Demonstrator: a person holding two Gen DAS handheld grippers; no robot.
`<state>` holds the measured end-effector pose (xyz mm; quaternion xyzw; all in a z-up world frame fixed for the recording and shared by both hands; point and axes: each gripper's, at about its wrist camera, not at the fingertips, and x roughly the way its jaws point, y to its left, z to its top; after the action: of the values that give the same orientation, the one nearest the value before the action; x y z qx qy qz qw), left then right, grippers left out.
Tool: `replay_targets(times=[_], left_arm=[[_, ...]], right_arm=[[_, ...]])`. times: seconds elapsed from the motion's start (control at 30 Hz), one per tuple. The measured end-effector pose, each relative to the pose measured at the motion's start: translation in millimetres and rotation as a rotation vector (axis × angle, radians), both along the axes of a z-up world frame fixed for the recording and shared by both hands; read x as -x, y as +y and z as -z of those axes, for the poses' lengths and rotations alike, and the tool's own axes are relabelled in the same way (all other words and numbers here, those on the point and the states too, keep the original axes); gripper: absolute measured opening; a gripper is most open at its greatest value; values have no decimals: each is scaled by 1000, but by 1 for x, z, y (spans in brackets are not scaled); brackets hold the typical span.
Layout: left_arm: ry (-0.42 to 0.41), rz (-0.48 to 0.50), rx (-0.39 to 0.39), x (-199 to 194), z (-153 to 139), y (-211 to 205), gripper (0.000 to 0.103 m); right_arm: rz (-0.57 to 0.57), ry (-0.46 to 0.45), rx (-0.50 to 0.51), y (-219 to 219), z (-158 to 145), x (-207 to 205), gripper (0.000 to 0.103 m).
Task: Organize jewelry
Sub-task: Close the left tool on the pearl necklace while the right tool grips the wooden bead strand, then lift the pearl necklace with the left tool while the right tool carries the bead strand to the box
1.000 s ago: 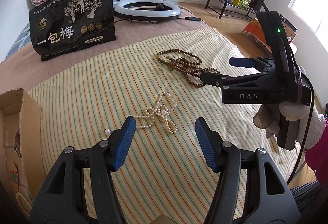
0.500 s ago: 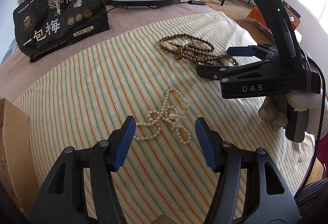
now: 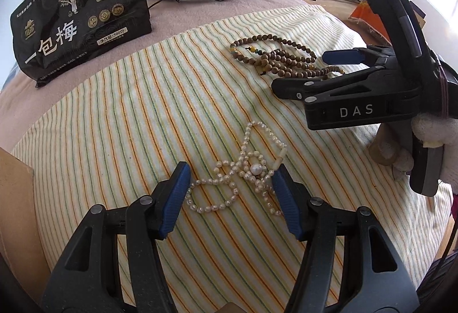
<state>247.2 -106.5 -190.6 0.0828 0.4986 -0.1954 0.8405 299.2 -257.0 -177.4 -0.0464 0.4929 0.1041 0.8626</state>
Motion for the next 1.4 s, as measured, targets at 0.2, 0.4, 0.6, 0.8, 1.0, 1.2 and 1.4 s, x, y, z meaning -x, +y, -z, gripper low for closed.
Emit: replay_targets(times=[0.2,0.4,0.6,0.8,1.0,1.2,1.4], left_arm=[[-15,-7,1,-3,-1,0,30],[-20,-1,3,-1,-2,-2,12],[-11,-16,20,-1,-5,1,9],[-27,-13,24,3,-12,1,5],[-62,-6,32,12,-29,0,5],[-97,-18,61,19,-53,6,5],[-149,-47,97,31,-83,15,5]], right_arm=[[-15,-18,4,4,-3,2,81],[-52,-34,-10,10,-7,6,37],[-57,-40,-10,14,-8,8,8],[-33,-61,-14,10,-18,11,4],[-24,-87,-5,9,-37,18,4],[-25,-118,8,10,-61,30,3],[-29,-169,-1,14,-94,49,4]])
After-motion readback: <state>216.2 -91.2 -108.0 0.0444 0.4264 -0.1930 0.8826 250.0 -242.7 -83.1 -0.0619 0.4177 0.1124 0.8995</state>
